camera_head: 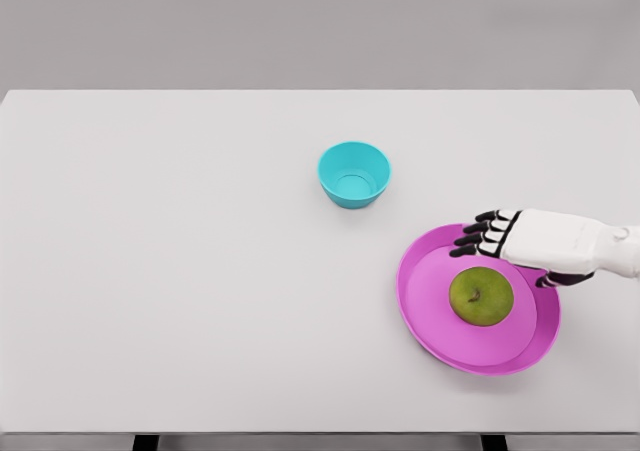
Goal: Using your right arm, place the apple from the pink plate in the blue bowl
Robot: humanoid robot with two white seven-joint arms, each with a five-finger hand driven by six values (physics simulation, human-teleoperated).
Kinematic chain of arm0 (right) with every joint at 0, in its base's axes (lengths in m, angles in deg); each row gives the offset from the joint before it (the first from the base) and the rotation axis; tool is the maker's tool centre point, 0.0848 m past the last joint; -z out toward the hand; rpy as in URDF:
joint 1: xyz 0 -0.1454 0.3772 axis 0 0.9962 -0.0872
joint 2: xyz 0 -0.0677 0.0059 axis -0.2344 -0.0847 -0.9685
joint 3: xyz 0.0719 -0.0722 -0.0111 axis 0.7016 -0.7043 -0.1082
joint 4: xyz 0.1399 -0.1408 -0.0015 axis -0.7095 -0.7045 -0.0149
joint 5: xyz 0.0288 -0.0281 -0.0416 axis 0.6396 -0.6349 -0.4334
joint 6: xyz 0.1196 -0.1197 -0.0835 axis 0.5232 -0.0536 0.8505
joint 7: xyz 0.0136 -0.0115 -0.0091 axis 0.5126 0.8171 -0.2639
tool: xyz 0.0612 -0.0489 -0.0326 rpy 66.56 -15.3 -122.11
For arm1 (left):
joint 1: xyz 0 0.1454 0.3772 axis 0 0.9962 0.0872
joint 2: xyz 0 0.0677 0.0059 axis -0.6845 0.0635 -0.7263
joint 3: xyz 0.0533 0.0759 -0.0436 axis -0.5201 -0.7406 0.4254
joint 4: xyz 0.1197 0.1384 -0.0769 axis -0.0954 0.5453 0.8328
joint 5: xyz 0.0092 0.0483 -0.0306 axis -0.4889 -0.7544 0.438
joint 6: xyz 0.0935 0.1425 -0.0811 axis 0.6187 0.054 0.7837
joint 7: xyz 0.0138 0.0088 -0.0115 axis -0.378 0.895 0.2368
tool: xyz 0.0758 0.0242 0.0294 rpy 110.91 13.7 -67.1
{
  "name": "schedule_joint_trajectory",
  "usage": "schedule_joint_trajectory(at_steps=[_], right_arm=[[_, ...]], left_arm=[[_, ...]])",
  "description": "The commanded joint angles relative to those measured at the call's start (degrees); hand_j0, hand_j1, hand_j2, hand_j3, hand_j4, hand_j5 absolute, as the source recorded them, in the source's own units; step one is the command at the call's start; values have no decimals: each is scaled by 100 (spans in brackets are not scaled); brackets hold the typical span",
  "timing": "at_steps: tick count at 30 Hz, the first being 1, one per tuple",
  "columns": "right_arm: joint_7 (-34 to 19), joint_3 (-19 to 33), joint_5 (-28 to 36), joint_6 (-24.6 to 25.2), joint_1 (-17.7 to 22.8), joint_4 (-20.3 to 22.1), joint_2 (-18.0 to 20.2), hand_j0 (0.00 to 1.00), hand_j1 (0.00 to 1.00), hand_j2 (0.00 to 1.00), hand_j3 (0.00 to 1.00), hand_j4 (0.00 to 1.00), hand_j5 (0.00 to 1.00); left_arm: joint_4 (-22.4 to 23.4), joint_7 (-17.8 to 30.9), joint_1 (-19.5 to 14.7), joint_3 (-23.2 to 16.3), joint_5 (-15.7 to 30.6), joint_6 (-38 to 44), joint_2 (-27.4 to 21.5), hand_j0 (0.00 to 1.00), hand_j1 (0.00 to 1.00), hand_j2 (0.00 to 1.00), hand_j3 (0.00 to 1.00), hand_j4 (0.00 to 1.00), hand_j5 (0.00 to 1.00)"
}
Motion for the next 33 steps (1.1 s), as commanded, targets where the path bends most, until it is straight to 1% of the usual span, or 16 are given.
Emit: schedule_joint_trajectory(at_steps=[1, 20, 23, 28, 33], right_arm=[[7, -51, 30, 13, 0, 1, -22, 100, 100, 100, 100, 100, 100], [-11, -429, 30, 13, -9, 1, -84, 100, 100, 100, 100, 100, 100], [-11, -438, 30, 13, -132, 1, -93, 100, 100, 100, 100, 100, 100], [-11, -447, 30, 13, -149, 1, -128, 100, 100, 100, 100, 100, 100], [-11, -693, 30, 13, -202, 1, -172, 100, 100, 100, 100, 100, 100]], left_arm=[[-1, 1, 0, 0, 3, 0, 0, 100, 100, 100, 100, 100, 100], [-1, 1, 0, 0, 3, 0, 0, 100, 100, 100, 100, 100, 100], [-1, 1, 0, 0, 3, 0, 0, 100, 100, 100, 100, 100, 100], [-1, 1, 0, 0, 3, 0, 0, 100, 100, 100, 100, 100, 100], [-1, 1, 0, 0, 3, 0, 0, 100, 100, 100, 100, 100, 100]])
